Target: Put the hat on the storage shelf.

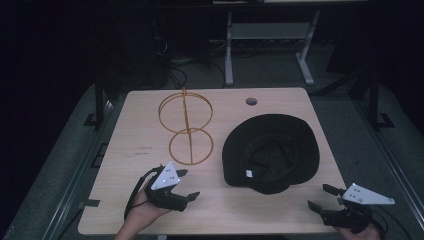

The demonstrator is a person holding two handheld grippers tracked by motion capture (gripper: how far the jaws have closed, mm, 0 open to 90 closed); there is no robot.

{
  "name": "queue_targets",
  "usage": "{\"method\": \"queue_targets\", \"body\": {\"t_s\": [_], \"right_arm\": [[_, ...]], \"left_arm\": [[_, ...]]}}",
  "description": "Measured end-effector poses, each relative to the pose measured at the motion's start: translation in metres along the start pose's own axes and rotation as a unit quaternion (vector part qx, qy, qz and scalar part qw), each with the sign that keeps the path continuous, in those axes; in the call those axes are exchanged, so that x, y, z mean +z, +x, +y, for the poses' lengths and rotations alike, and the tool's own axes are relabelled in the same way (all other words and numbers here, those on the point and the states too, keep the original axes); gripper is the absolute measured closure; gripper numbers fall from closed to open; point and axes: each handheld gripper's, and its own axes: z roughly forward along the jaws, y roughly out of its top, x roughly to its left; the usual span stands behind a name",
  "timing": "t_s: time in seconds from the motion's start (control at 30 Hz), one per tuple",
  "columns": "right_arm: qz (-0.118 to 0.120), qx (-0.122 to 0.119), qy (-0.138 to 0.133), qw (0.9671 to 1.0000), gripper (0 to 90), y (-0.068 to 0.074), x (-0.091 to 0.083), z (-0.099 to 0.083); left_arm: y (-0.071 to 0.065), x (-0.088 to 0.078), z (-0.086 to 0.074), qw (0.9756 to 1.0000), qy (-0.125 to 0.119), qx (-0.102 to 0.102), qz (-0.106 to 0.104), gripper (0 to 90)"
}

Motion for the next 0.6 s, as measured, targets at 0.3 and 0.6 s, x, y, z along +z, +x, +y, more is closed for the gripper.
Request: {"method": "queue_targets", "body": {"t_s": [0.3,0.6], "right_arm": [[0.000,-0.002,0.000,1.0000,17.5,0.000,0.000,0.000],[0.000,0.000,-0.002,1.0000,17.5,0.000,-0.001,0.000]], "left_arm": [[-0.005,0.007,0.017,0.9997,0.000,0.016,-0.020,22.0],[-0.014,0.015,0.035,0.9985,0.004,0.038,-0.038,22.0]]}}
